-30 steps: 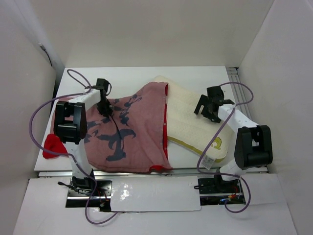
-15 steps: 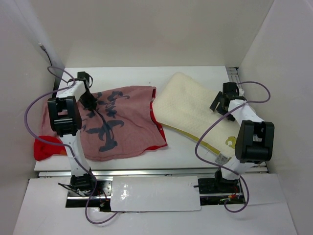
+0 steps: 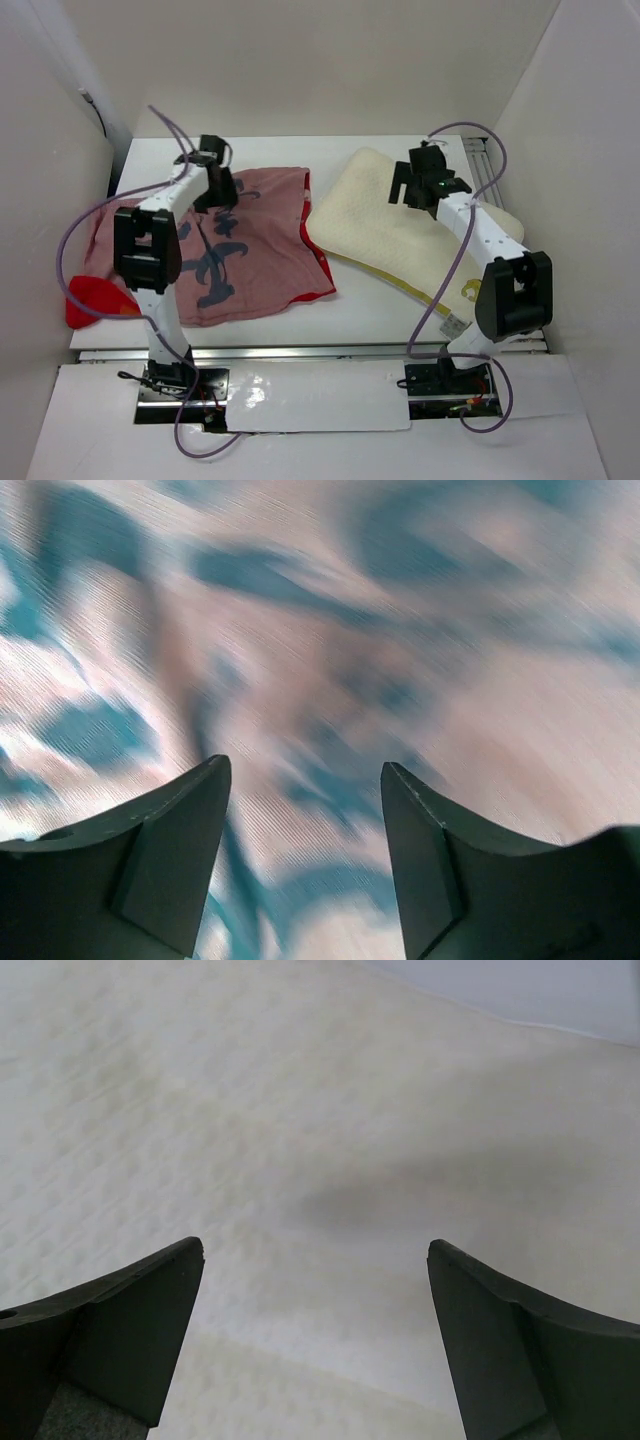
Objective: Put the pillow into the pillowcase
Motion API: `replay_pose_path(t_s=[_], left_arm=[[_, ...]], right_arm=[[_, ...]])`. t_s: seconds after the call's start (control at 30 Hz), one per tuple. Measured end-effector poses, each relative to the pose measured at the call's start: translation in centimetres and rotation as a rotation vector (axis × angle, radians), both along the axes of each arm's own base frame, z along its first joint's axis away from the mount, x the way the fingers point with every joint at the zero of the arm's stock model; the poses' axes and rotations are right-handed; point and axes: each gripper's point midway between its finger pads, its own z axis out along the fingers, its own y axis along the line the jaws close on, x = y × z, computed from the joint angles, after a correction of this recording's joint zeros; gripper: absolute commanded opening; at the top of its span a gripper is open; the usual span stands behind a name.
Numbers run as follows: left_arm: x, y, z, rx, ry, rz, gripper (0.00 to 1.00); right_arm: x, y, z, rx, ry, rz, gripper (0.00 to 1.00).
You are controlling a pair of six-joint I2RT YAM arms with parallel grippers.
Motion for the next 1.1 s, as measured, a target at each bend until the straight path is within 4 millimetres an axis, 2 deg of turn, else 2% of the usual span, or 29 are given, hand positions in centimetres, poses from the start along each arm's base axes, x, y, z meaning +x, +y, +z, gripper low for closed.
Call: replay_pose_path(t_s=[0.07,0.17,0.23,0.27,0.33,0.47,0.57,0.67,0.83,0.9,1.0,1.1], left_arm=[[-1.2,-5.1,2.3,0.007,-0.056,-0.127,0.76],[-5.0,-13.7,4.8,-0.019,-0.129,-0.338,0.76],[-8.8,-18.9,5.0,-0.060,-0.133,-0.486,0.75],[-10.6,-20.9,4.6,-0.085,-0.125,-0.545,0.74],[-14.1,-23.2,2.9,-0.115,-0.081,-0.618,0.72],[-21.2,-24.5,-2.3,-0.104,0.069,-0.679,0.72],[-24.6,-24.9,-4.5,-0.068,0.137,-0.683,0.71],[-25.5,-25.8,-5.3,-0.035,0.138,-0.682,0.68],[-26.0,-27.1,-5.3,-0.023,0.108,-0.648,0.48],[-26.7,-27.3,-5.4,-0.027,0.102,-0.636,0.48],[-28.1,-26.6,-5.6,-0.046,0.084,-0.609,0.48],[-30.5,-25.2,-6.0,-0.063,0.098,-0.578,0.47]], right_arm=[[0.1,2.8,0.4,0.041,-0.020,0.091,1.00],[0.2,5.1,0.6,0.088,-0.034,0.177,1.00],[0.4,6.2,0.8,0.105,-0.047,0.213,0.97],[0.5,6.9,0.8,0.114,-0.054,0.235,0.96],[0.9,8.2,0.7,0.125,-0.058,0.274,0.95],[2.0,10.1,-1.3,0.155,-0.025,0.334,0.90],[2.3,10.7,-3.5,0.173,0.022,0.357,0.90],[2.3,11.1,-4.8,0.184,0.052,0.368,0.90],[2.6,11.0,-4.7,0.182,0.036,0.354,0.88],[2.7,10.6,-4.8,0.175,0.034,0.333,0.88],[2.9,9.8,-5.0,0.156,0.035,0.286,0.90],[3.0,8.4,-5.5,0.135,0.036,0.225,0.91]])
